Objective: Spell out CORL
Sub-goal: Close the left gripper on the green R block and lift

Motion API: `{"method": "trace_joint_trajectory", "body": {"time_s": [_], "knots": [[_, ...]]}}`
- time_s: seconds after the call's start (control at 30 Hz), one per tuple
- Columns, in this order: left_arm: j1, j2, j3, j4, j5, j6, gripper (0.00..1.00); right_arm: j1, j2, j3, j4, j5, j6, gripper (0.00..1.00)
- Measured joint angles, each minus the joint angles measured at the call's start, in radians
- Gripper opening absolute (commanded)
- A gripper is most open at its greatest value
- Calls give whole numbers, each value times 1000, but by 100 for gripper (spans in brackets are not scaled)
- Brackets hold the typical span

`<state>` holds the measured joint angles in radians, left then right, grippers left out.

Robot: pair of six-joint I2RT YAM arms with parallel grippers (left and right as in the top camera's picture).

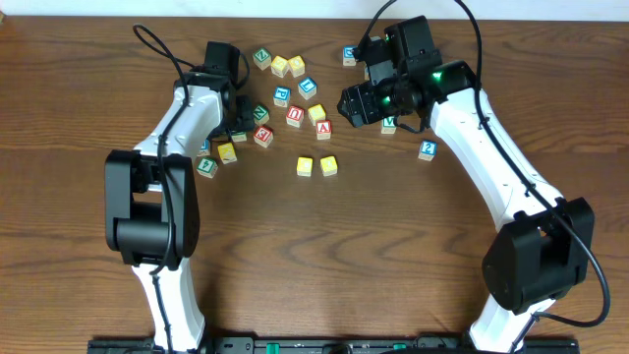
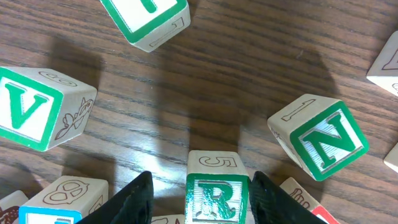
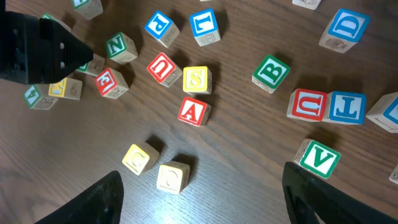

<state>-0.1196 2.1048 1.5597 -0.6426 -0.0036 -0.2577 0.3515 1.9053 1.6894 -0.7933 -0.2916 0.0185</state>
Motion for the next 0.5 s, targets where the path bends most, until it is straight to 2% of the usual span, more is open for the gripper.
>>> {"method": "trace_joint_trajectory", "body": {"time_s": [0.2,0.23,0.33,0.5], "knots": [[-7,20,0,2,0,0,48,0,0,0,-2,0,0,77],[-8,21,0,2,0,0,41,0,0,0,-2,0,0,78],[-11,21,0,4,0,5,33,0,0,0,-2,0,0,78],[-12,21,0,3,0,3,29,0,0,0,-3,0,-3,79]]}}
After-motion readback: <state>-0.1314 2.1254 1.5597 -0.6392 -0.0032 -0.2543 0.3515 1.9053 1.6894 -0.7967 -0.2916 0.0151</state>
